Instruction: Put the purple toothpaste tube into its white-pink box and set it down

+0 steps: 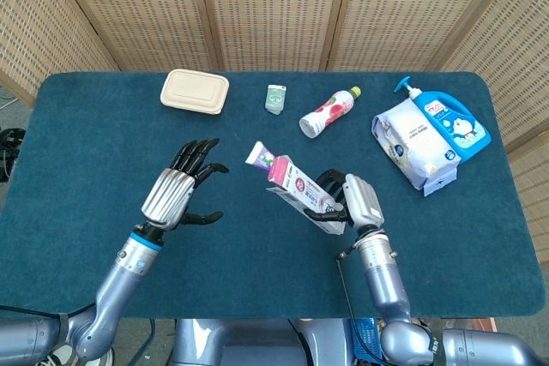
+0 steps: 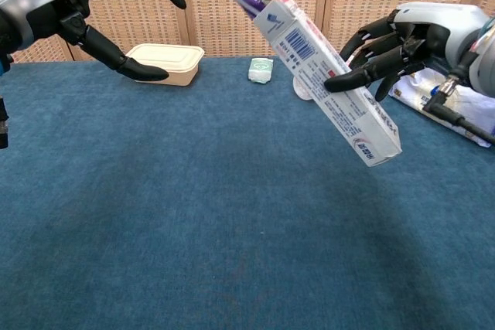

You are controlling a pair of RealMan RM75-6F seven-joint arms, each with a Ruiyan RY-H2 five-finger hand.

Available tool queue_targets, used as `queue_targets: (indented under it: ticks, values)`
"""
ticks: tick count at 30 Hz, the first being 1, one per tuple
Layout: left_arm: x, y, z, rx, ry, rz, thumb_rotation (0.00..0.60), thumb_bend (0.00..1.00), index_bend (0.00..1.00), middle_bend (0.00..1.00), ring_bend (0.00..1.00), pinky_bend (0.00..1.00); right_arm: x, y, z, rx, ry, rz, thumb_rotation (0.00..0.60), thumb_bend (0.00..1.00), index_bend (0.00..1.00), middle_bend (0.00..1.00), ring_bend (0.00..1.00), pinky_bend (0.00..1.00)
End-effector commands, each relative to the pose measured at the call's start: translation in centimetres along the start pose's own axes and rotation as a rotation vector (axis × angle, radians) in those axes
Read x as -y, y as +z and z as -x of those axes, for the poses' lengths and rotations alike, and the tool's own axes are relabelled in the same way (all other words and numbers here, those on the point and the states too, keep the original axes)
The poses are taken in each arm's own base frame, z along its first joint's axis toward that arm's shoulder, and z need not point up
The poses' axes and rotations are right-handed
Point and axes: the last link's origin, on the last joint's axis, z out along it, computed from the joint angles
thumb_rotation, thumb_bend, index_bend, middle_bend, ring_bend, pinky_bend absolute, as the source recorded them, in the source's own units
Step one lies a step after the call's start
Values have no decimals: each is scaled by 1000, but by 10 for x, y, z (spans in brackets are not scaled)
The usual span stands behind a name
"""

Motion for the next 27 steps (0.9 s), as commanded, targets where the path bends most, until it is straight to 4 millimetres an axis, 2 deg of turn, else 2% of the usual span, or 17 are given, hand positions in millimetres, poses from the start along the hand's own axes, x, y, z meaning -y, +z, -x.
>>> queue_targets:
  ticks: [1, 9, 12, 19, 25, 27]
  values:
    - [0, -1, -3, -15, -2, 9, 600, 129, 294, 26, 0, 0, -6, 3, -16, 17, 162, 46, 600, 228, 614, 556, 498, 499]
    - [-8, 1, -11, -45, -11, 34, 600, 129, 294, 26, 0, 0, -12, 5, -25, 50, 272, 46, 600, 230, 614, 557, 498, 499]
    - [-10, 1, -13, -50, -10, 39, 600, 128, 294, 26, 0, 0, -16, 6, -28, 46, 258, 30, 600, 232, 615, 557, 498, 499]
    - [-7, -1, -11, -39, -2, 31, 600, 128, 299, 27, 0, 0, -31, 9, -28, 9, -82, -65, 600, 238, 619, 557, 498, 499]
    - [-3, -4, -13, -35, 9, 28, 600, 129, 300, 26, 0, 0, -50, 13, -25, -26, -291, -137, 600, 240, 621, 557, 498, 499]
    - [2, -6, -13, -29, 12, 15, 600, 129, 302, 27, 0, 0, -62, 12, -25, -43, -458, -175, 600, 240, 621, 558, 498, 499]
